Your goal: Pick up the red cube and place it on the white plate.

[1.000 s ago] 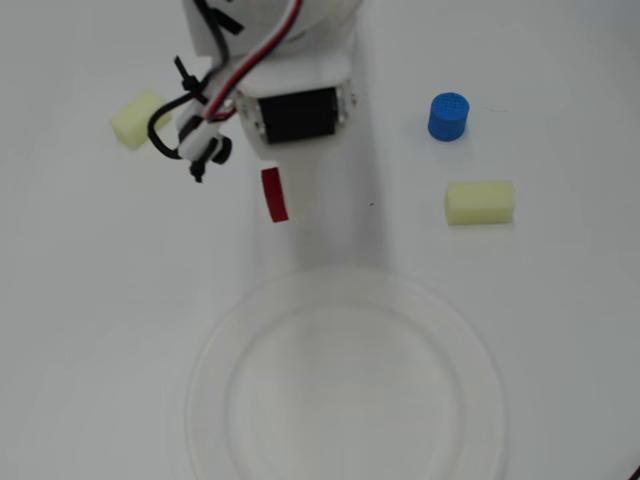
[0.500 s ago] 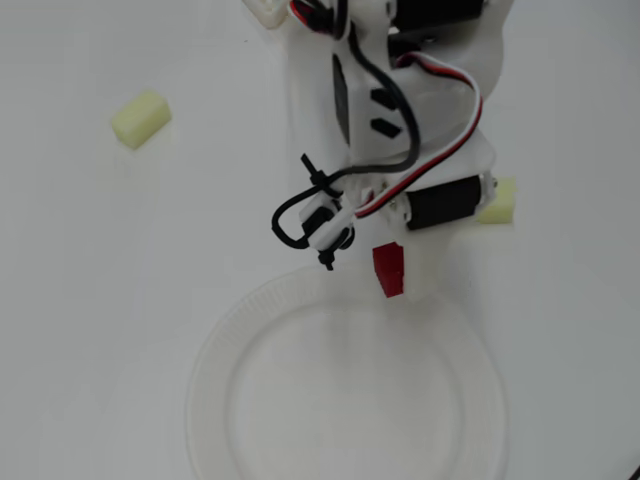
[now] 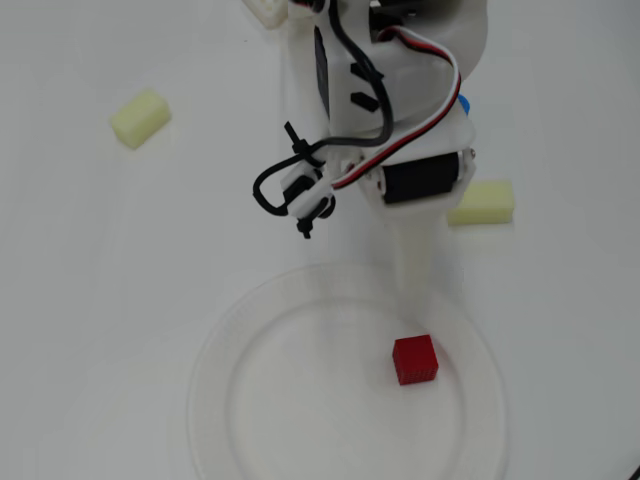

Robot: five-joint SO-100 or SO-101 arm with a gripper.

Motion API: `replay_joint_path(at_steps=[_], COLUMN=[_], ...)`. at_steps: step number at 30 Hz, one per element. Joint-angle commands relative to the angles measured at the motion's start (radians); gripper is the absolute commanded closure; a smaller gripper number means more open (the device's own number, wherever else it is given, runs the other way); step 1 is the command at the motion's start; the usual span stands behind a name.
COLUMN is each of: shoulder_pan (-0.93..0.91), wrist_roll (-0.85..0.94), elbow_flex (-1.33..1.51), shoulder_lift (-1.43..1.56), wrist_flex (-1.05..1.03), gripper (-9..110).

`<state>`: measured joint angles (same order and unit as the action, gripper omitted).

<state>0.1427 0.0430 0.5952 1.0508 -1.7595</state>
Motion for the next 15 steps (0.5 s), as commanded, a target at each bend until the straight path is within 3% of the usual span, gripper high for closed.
replay_joint_path(at_steps=[1,11,15], shoulder_pan=[-0.009,-0.029,-0.015], wrist_roll=[-0.006,-0.084,-0.132], elbow_flex=[0.140,0.824,1.149], shoulder_lift=[0.239,0.927,1.310], wrist_flex=[-0.003,0.011,0.109], gripper=[78,78,79])
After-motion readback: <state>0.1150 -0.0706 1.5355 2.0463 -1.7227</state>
